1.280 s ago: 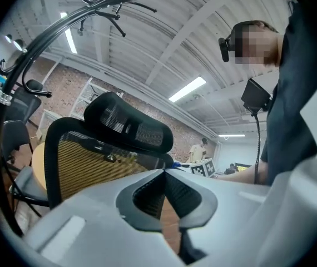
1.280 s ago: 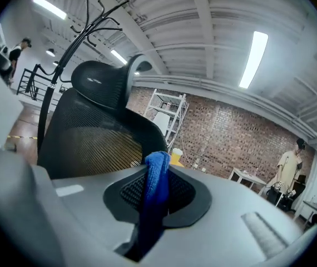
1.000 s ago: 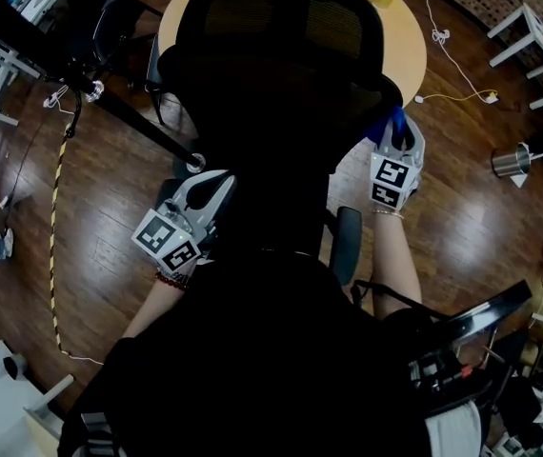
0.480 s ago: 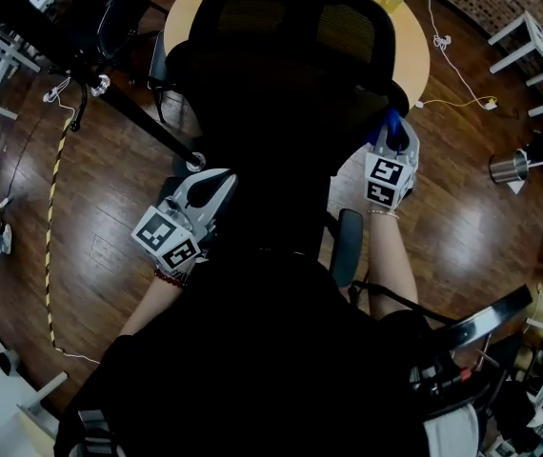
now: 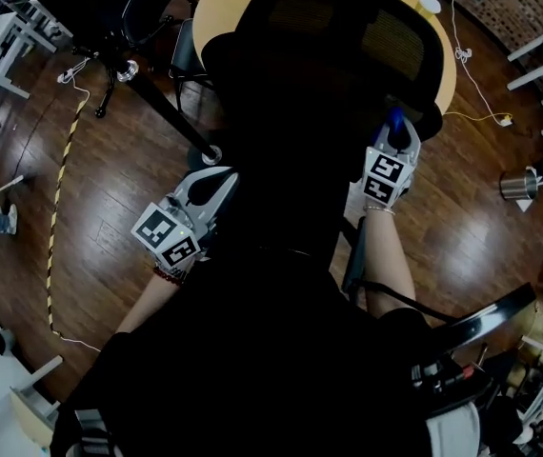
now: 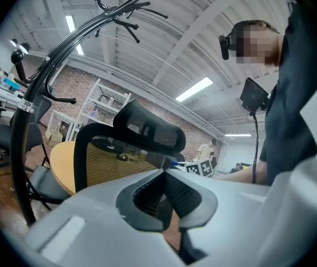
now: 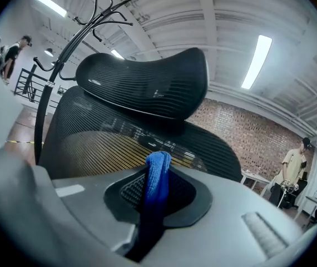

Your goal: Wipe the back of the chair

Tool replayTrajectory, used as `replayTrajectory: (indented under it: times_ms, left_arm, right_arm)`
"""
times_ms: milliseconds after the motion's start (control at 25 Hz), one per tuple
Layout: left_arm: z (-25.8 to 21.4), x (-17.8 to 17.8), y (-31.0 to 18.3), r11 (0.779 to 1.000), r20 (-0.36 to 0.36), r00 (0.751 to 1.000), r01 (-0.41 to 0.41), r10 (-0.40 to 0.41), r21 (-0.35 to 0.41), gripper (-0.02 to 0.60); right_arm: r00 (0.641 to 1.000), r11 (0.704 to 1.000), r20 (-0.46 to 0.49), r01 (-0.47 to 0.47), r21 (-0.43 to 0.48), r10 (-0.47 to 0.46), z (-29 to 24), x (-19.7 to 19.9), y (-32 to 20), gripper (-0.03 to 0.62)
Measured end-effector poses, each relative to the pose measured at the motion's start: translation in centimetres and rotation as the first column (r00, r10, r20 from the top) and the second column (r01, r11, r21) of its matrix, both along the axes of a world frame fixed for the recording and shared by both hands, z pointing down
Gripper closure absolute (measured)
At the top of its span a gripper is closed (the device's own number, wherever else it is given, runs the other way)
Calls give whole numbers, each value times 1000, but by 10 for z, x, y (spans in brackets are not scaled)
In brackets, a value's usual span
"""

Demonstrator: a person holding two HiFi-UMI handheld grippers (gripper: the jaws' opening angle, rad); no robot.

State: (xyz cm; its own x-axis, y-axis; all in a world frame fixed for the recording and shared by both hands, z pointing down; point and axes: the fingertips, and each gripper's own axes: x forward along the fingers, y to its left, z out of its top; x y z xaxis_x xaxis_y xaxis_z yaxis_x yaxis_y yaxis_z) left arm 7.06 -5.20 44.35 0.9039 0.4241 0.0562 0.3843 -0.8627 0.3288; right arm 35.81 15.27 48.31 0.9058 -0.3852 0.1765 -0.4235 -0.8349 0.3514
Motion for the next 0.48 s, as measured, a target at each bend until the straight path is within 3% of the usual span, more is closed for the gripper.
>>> replayTrajectory:
  times_ms: [320, 480]
  left_arm:
    - [3, -18, -33, 998, -3, 999, 52, -53, -29, 575]
    - [7, -25, -56, 995, -2, 995, 97, -97, -27, 575]
  right_arm:
    - [988, 988, 23, 155, -12, -155, -3, -14, -87, 565]
    - [990, 991, 33, 136, 0, -136, 1, -9, -119, 565]
